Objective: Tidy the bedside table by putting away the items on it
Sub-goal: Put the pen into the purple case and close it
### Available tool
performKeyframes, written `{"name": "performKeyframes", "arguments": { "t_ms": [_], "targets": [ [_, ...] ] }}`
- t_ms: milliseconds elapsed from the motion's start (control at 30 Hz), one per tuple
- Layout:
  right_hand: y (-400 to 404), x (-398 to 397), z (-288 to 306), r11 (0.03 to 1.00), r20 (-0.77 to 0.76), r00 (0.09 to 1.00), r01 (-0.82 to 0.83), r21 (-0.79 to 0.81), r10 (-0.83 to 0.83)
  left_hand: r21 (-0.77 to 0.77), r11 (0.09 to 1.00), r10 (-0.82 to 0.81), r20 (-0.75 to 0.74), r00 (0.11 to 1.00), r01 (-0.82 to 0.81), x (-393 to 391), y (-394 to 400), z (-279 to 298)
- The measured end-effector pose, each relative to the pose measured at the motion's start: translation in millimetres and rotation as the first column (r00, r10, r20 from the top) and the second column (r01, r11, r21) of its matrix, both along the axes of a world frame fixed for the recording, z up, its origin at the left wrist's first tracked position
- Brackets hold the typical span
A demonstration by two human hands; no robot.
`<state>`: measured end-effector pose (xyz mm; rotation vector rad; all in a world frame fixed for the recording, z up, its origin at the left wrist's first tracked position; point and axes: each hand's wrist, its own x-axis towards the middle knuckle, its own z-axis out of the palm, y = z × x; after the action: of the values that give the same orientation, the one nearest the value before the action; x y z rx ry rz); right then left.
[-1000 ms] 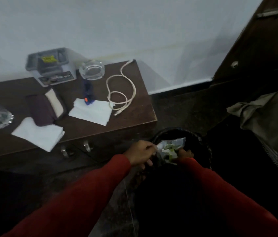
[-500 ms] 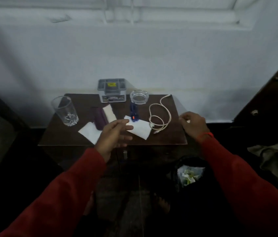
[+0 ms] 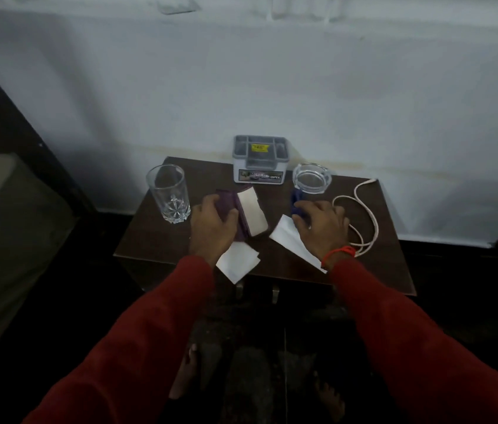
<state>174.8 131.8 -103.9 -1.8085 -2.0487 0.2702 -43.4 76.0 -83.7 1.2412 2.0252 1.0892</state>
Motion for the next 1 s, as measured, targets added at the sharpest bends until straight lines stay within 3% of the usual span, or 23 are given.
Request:
{"name": "performKeyframes", "arguments": {
  "t_ms": [100,233,400,533,767,1000],
  "targets": [
    [11.2,-6.6,-13.2,0.999,-0.023,0.999,0.034,-0.033,-0.035,-0.13,0.992,-0.004,0.044,0.999,0.01,-2.3,16.0,-15.2],
    [23.1,-4.8,-21.3,1.0,-0.085,0.996,0.01,0.018,-0.009,-0.159,0.987,0.008,0.057,0.998,0.001,-9.9,29.6,-26.5],
    [21.4,-10.4,-4.1,0.986,-0.41,0.911,0.102,0.129,-0.04,-0.135,0.99,0.05,0.154,0.987,-0.029,-12.8,32.4,-25.3],
    [7.4,-28.1,22.0,0.992,-0.665,0.747,0.091,0.09,-0.009,-0.13,0.99,0.098,0.35,0.932,-0.056,-3.8,23.8,-12.7],
    [-35.2,-59.2,56.1,0.998,-0.844,0.536,0.038,0.053,0.025,-0.079,0.995,0.104,0.703,0.703,-0.067,17.7,-6.5,30.3],
    [-73.0,-66.0,55.8,0.997,-0.832,0.553,0.042,0.062,0.029,-0.061,0.985,0.12,0.913,0.39,-0.161,31.1,-61.2,41.3]
  ]
}}
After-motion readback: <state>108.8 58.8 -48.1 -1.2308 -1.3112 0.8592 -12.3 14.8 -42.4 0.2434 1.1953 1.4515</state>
